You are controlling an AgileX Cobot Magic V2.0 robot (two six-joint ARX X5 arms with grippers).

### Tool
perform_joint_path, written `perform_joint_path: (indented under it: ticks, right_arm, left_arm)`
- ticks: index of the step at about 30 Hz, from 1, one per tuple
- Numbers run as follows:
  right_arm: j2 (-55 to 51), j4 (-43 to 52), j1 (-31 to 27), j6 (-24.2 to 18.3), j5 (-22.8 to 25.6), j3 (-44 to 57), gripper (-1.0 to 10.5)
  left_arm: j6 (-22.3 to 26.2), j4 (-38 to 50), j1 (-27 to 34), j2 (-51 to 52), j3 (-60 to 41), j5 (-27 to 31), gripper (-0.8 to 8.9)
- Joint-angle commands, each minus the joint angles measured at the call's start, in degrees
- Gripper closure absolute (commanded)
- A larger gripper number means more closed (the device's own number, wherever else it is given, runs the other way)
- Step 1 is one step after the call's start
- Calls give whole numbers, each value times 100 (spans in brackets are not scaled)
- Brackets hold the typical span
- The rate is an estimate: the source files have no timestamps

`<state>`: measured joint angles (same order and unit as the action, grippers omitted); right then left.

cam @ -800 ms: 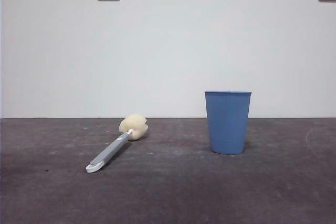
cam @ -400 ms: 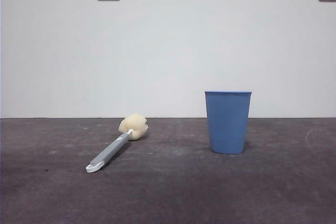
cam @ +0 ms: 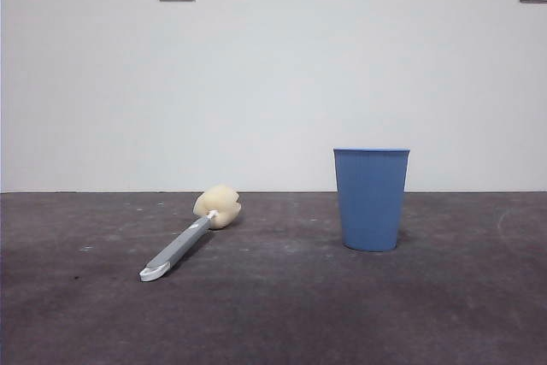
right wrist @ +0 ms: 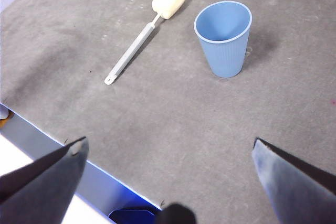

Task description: Pick up the cup brush,pick up the cup,insert the brush into the cup,clean the cup,put the cup brush back,put the cup back to the fixed position on the table

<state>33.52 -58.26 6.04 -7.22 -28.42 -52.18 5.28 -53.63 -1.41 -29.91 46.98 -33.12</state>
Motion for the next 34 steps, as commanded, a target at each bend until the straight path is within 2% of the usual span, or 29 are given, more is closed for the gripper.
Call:
perform_joint_path:
  ticks: [1,3,6,14,20,26,34]
  right_arm:
    - [0,37,17,31,-4,-11,379]
    - [28,37,17,33,-4,-11,380]
    - [61,37,17,35,-7,-11,380]
    - [61,37,17,138,-4,-11,380]
    - [61,37,17,140,-4,-11,380]
    - [61,37,17,142,-4,-11,380]
    - [177,37,17,149,-11,-11,380]
  left_arm:
    - [-131,256,-181,-341,24,11,266]
    - [-284,433,-352,-623,26,70,266]
    - [-527,769,-732,-1121,28,492,266]
    - [-1355,2026,-2256,-2723,33,2184,280]
    - [-1869,3021,-3038,-4030,35,3344,283]
    - [-2085,3958,-3283,-5060,46,3606,284]
    - [-2205,4059,-3316,-6345,411,3757,285]
